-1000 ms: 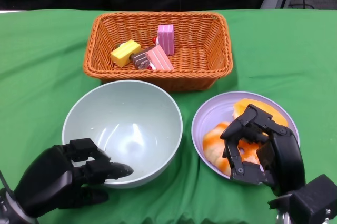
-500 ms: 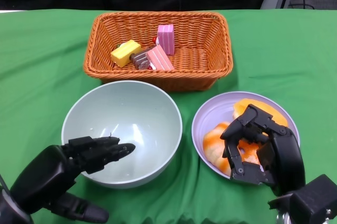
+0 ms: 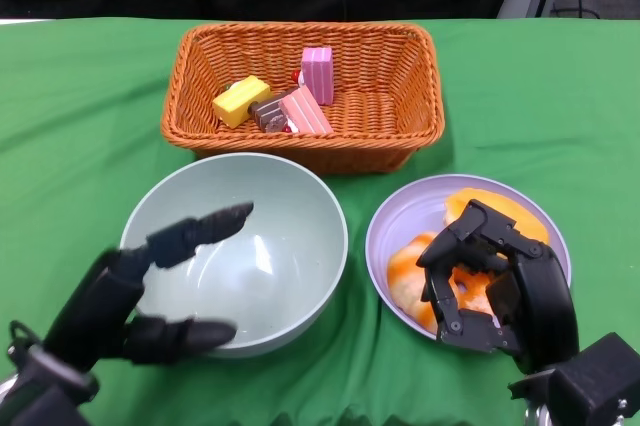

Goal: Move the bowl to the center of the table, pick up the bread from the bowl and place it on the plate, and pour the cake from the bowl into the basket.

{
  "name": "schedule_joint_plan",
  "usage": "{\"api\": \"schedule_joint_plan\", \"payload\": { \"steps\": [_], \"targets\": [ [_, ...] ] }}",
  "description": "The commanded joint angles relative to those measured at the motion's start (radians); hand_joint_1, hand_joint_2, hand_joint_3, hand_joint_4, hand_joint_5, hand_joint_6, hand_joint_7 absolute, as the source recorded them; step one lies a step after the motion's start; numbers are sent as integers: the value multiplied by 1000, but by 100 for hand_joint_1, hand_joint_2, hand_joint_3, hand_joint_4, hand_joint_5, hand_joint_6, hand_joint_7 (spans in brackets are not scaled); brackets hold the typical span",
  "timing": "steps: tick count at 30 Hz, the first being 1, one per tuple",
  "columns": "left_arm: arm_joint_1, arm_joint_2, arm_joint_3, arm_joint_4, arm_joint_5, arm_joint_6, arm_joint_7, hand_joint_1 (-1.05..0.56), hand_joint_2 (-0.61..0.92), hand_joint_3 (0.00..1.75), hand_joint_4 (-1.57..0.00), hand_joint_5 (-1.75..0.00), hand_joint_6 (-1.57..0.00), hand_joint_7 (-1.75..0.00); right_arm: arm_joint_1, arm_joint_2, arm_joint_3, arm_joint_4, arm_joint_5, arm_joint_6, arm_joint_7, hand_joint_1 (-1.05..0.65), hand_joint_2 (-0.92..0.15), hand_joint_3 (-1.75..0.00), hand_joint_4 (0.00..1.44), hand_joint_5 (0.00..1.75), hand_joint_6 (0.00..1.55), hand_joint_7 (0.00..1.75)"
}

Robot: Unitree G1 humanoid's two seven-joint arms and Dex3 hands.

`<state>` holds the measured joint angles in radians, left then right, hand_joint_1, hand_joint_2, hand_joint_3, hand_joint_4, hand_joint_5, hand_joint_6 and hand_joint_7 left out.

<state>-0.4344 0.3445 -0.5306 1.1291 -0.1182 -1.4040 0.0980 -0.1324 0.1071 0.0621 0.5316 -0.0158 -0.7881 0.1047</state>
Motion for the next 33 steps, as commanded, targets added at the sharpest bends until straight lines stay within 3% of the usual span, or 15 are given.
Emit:
{"api": "schedule_joint_plan", "payload": {
  "steps": [1,4,7,8,9,10,11,15,17,25,30,33],
  "targets": [
    [55,-51,113,-144,-265,142,-238,-38,92,18,-94,-17,-70,-8,13,-11,-7,-18,22,7,6,0,-42,-127,82,166,71,139],
    [69,-114,210,-216,-367,229,-390,-22,92,22,-106,-27,-88,-11,16,-13,-7,-23,18,8,6,0,-42,-126,82,166,71,139],
    [73,-166,296,-265,-387,305,-473,-7,92,37,-85,-97,-111,-17,18,-14,-7,-29,22,7,9,1,-42,-127,82,165,71,139],
    [75,-178,319,-278,-383,328,-494,-5,92,39,-82,-112,-114,-24,20,-14,-6,-32,25,8,12,1,-42,-127,82,165,71,138],
    [79,-187,338,-295,-381,359,-513,-5,92,40,-80,-122,-111,-39,21,-14,-6,-34,29,7,15,0,-42,-126,82,165,71,138],
    [83,-195,354,-313,-377,391,-532,-5,92,44,-80,-134,-101,-70,23,-14,-6,-36,34,6,20,0,-42,-126,82,165,72,138],
    [88,-202,371,-328,-371,416,-548,-5,91,47,-80,-142,-94,-88,24,-15,-6,-38,37,6,24,0,-43,-126,82,166,72,138],
    [103,-212,408,-374,-331,498,-623,-5,88,62,-78,-164,-81,-126,30,-23,-1,-50,71,12,69,0,-43,-128,80,167,70,140],
    [115,-218,421,-401,-332,546,-669,-5,81,77,-80,-170,-81,-135,33,-25,0,-60,79,17,85,-1,-42,-129,79,168,69,141],
    [178,-251,475,-492,-349,700,-841,-6,60,110,-84,-174,-79,-146,45,-44,14,-104,121,34,173,-2,-43,-128,79,168,68,142],
    [211,-241,487,-543,-324,736,-899,-7,55,119,-79,-170,-74,-147,53,-57,44,-151,144,56,237,-7,-41,-125,82,165,70,138],
    [228,-245,497,-590,-336,786,-924,-9,54,117,-79,-169,-75,-145,58,-63,60,-176,147,60,266,-12,-40,-122,83,165,73,135]
  ]
}}
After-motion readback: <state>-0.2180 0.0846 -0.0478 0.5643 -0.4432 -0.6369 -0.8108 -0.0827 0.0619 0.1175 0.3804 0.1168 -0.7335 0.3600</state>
